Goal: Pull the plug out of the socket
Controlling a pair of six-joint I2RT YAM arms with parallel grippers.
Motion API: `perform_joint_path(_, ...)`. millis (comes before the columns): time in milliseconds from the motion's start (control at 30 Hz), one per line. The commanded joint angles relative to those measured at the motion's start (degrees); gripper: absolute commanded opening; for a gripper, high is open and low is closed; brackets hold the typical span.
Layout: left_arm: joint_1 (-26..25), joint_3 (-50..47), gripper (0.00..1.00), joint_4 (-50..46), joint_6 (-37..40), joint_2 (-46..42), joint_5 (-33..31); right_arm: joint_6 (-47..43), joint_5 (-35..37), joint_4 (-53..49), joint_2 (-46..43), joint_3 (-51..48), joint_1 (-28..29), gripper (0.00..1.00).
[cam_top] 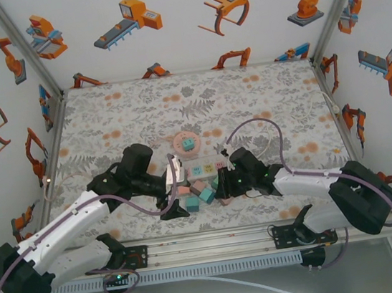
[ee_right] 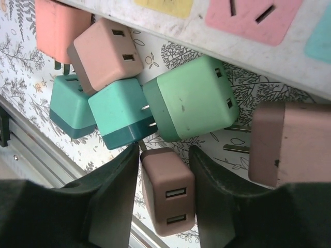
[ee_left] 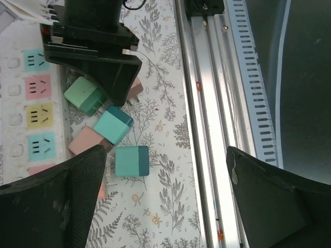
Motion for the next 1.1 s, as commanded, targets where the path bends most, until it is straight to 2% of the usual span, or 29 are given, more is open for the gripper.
perform_joint_path(0, -0.9, -0.6, 0.91, -1.7, 2.7, 0.7, 0.8, -1.4, 7.5, -4.7, -1.2, -0.2, 0.2, 0.47)
perform_joint_path(233, -2.3, -1.1, 0.94, 0.9, 0.4, 2.0, -2.7, -4.1, 12.1, -13.0, -8.3, 3.6, 0.2, 0.50)
perform_joint_path(400, -2.3, -5.6, 0.95, 16.5, -8.8, -0.5, -7.3, -10.6, 17.8, -18.0, -13.2, 11.3, 0.2, 0.51)
perform_joint_path(533, -2.1, -7.0, 0.98, 24.4, -17.0, -1.6, -15.1, -16.9, 23.9, -14.9, -11.8, 17.4, 0.1, 0.53)
perform_joint_path(767, -1.2, -4.4, 0.97, 22.2, -27.0, -2.4, -32.2, -26.4, 27.7, -2.8, -6.8, 25.1, 0.1, 0.53)
perform_joint_path(933, 4.4, -2.1, 0.97, 23.9, -42.7, -1.9, -40.8, -30.6, 33.0, 6.3, -3.1, 28.2, 0.1, 0.56)
perform_joint_path(1000, 8.1, -0.4, 0.97, 22.8, -50.6, -0.2, -44.6, -29.1, 38.9, 6.0, -0.7, 30.9, 0.1, 0.56)
perform_joint_path(1067, 11.4, 2.3, 0.97, 19.3, -57.4, 2.3, -50.9, -23.9, 46.6, 2.6, 2.4, 35.0, 0.1, 0.56)
